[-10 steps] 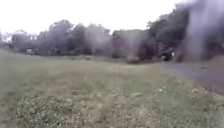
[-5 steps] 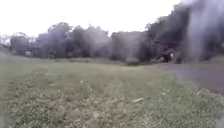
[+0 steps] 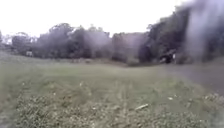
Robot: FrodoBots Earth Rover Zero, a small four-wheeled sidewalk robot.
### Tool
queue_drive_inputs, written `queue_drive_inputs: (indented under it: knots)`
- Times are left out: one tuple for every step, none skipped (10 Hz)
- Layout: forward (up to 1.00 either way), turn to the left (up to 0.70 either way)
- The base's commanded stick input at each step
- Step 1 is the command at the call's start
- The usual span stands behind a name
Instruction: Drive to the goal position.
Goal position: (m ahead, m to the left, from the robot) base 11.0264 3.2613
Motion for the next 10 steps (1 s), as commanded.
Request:
queue_drive_inputs:
  knots:
    - [0.45,0.0]
    - [0.45,0.0]
    - [0.45,0.0]
    - [0.45,0.0]
    - [0.45,0.0]
    - [0.45,0.0]
    - [0.45,0.0]
    - [0.45,0.0]
    - [0.45,0.0]
    - [0.45,0.0]
